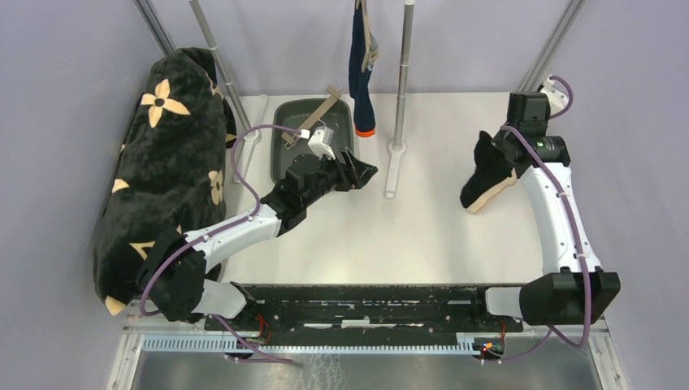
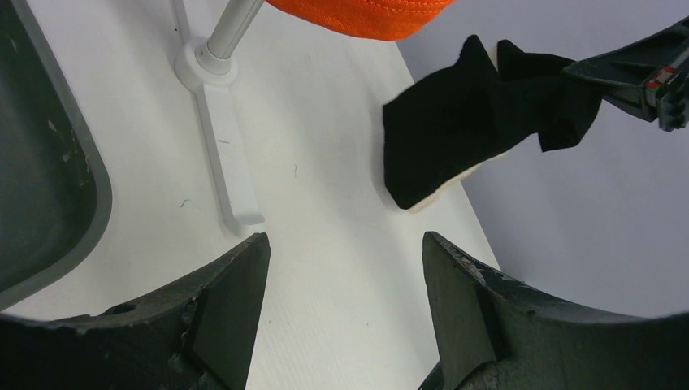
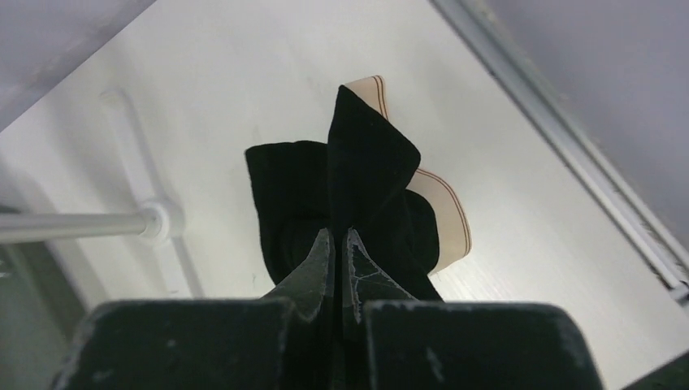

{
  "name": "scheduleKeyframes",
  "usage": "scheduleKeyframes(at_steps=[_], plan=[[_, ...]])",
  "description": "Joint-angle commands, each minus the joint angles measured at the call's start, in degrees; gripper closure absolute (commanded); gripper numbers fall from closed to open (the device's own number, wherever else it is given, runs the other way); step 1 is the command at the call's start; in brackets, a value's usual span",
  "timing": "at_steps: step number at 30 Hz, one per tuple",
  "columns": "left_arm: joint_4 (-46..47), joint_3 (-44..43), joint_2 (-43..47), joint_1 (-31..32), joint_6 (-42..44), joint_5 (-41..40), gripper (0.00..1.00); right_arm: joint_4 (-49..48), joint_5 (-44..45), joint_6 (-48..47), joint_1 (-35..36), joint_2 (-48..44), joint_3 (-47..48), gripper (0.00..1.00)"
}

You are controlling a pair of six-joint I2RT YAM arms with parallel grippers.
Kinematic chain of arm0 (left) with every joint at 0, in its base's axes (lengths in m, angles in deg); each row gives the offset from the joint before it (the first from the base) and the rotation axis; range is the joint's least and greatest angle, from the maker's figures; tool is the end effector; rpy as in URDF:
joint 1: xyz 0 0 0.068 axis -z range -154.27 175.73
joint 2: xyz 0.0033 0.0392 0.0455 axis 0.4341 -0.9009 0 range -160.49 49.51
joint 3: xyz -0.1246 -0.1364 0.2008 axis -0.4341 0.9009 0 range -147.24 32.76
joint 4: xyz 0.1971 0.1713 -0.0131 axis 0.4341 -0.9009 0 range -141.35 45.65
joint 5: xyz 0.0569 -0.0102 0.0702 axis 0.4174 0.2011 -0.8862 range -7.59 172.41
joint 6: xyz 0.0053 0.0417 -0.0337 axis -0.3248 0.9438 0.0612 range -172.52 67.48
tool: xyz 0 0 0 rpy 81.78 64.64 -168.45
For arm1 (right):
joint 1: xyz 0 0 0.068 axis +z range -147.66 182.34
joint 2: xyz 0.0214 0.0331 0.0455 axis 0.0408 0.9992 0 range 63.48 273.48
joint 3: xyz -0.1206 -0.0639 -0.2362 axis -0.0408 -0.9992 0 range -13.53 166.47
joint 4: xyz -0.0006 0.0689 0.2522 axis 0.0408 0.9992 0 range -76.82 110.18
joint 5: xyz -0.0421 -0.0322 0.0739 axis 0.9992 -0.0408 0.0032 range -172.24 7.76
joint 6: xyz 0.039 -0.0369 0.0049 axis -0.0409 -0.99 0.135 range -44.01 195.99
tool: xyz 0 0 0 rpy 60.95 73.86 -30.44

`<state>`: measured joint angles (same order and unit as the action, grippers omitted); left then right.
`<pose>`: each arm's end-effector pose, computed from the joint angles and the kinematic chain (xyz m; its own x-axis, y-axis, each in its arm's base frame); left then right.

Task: Clip the underwear to the hanger
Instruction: Adjust the underwear at the center of the board.

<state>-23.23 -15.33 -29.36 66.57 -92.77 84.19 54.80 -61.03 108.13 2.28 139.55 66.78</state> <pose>0.2401 -0.2090 0.2805 -0.5341 -0.3918 -0.7491 0.4347 0.6327 -0.6409 0.2816 -0.0131 0.3826 -0.3607 0.4964 -0.7896 0.5671 0.7888 0.2368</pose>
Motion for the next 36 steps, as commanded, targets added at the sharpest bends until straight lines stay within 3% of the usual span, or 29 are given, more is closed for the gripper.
scheduleKeyframes(at_steps=[1, 4, 6, 7, 9, 13, 20, 24, 29, 36], plan=[[1.80, -0.12, 1.49, -0.39, 1.58, -0.35, 0.25, 1.95, 14.06, -0.24, 3.59, -3.64, 3.79, 1.00], [1.81, -0.15, 1.35, -0.37, 1.58, -0.34, 0.25, 0.89, 16.95, 0.25, 9.70, -1.02, 3.45, 1.00], [1.84, -0.10, 1.35, -0.32, 1.65, -0.42, 0.25, -0.72, 14.44, -0.33, 14.02, 2.81, 3.80, 0.98], [1.67, -0.08, 1.32, -0.34, 1.73, -0.52, 0.25, -1.64, 10.81, -0.97, 15.62, 5.13, 4.34, 0.91], [1.44, -0.16, 1.28, -0.32, 1.91, -0.96, 0.25, -3.41, 2.66, -1.69, 17.61, 9.31, 4.87, 0.57], [1.02, 0.10, 1.59, -0.41, 2.18, -1.29, 0.25, -10.17, -1.67, -1.52, 18.93, 10.22, -0.27, 0.27], [1.24, -0.07, 1.02, -0.55, 2.21, -1.00, 0.25, -4.25, 2.43, -1.78, 17.20, 12.10, -0.60, 0.14], [1.46, 0.17, 0.91, -0.50, 2.11, -0.64, 0.25, -4.99, -0.99, -1.45, 12.69, 15.81, -3.56, 0.15], [1.43, 0.26, 1.02, -0.58, 2.28, -0.93, 0.25, -13.69, -11.71, -1.49, 5.74, 17.84, -10.97, 0.17], [1.79, -0.14, -0.28, -0.66, 2.26, -0.46, 0.25, -20.81, -20.82, -2.41, 2.03, 23.05, -11.86, 0.17]])
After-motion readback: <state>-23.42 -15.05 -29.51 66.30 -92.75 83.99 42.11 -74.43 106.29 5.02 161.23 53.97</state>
